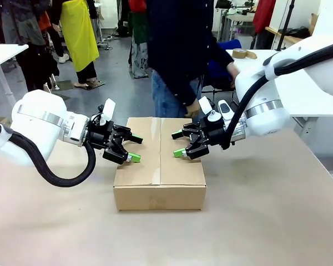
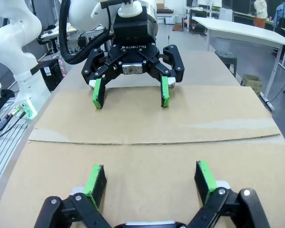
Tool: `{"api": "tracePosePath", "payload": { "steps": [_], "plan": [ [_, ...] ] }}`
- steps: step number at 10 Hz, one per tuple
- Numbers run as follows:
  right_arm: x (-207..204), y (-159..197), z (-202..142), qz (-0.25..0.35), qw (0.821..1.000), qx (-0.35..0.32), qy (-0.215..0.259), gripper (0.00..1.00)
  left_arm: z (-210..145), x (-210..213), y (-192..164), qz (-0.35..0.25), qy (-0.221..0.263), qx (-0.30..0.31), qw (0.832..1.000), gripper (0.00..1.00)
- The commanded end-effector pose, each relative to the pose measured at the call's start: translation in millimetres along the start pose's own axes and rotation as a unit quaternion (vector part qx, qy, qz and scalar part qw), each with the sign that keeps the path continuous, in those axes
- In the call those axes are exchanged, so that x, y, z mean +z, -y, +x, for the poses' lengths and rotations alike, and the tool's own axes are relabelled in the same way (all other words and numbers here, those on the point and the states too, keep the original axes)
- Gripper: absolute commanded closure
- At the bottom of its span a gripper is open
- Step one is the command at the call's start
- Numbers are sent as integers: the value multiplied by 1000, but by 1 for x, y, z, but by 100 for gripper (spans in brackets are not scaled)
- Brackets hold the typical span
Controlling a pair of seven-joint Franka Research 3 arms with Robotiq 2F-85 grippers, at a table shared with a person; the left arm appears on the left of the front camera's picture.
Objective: Pack the gift set into the box.
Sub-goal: Press and hold the closed box until the human finishes sealing it.
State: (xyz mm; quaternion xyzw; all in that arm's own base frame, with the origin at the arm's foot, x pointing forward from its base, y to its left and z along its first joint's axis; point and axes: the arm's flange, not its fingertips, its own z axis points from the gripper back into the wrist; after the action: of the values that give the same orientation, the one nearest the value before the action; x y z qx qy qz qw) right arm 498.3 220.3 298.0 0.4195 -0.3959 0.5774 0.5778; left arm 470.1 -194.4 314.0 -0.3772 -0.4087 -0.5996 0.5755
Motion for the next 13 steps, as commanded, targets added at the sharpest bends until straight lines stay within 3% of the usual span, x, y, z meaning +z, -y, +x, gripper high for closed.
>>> {"api": "tracePosePath", "payload": {
  "steps": [1, 13],
  "plan": [
    [-1, 0, -1, -3, 1000, 1, 0, 0, -3, 0, 2, -3, 2, -1, 1000, 0],
    [-1, 0, -1, -3, 1000, 1, 0, 0, -3, 0, 2, -3, 2, -1, 1000, 0]
  ]
}}
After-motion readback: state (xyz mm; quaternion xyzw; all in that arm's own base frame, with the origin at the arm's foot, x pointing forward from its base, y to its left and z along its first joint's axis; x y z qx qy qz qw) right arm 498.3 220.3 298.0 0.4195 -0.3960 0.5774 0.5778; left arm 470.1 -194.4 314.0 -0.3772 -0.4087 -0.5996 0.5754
